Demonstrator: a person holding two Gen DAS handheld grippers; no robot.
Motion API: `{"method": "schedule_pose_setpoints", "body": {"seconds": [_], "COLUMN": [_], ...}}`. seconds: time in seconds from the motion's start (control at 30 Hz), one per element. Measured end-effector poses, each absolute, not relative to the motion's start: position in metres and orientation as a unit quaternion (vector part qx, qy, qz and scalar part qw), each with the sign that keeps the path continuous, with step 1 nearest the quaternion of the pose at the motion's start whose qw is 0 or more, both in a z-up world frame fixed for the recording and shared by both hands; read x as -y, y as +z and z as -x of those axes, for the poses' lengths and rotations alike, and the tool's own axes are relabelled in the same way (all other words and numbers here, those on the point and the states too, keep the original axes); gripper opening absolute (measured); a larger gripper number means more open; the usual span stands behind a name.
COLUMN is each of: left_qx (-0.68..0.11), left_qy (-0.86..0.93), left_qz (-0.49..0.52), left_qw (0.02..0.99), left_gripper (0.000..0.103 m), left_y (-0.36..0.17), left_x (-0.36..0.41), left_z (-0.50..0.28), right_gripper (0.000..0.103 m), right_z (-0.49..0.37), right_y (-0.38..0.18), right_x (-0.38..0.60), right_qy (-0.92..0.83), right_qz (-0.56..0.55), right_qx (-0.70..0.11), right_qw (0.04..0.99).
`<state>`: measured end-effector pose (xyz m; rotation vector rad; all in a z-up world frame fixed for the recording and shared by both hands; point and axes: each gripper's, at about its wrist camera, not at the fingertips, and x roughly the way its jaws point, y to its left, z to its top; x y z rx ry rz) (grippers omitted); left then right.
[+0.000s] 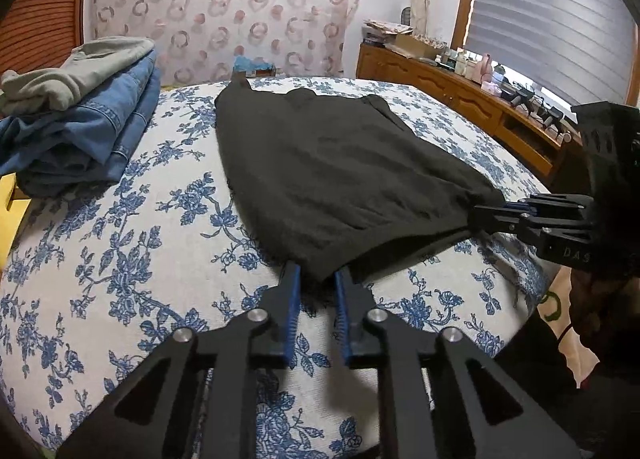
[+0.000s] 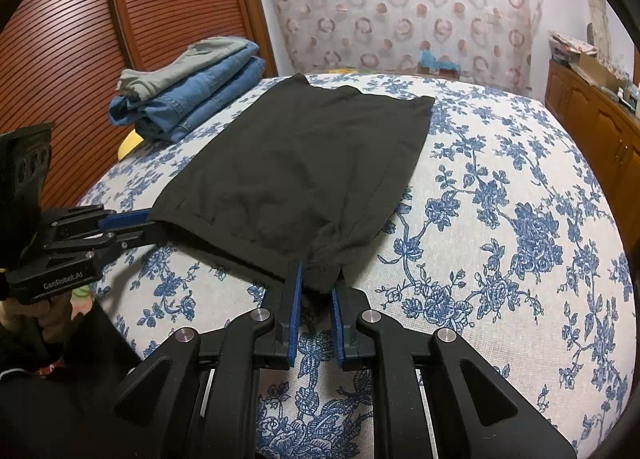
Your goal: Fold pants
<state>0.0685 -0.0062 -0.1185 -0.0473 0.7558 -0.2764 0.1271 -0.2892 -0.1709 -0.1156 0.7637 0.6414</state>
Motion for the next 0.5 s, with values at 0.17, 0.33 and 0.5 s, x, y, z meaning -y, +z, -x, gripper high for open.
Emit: {"method": "schedule_pose_setpoints", "body": {"seconds": [0.17,0.33,0.5], "left_qx": [-0.343,-0.328,-0.319], "left_qy": [-0.136,-0.142,-0.147], "left_qz": [0.025,0.026,0.029], "left_qw": [0.929,0.933,0.936], "left_gripper": [0.011,0.011,0.011], "left_y": [-0.101,-0.083,-0.071], "left_x": [0.008,0.009,0.009], "left_z": [-0.055,-0.049,-0.046], "right_gripper": [0.010,0.010,0.010], "right_z": [-0.123,-0.118,-0.112], "right_y": [-0.165,-0.154,-0.142], "right_x": [0.288,0.291,0.296], "right_qy": [0.308,0.314,0.318], "right_qz": [0.059,0.054,0.047], "right_qx": [-0.357,-0.346,-0.335], "right_qw": [0.880,0.882,0.886]}}
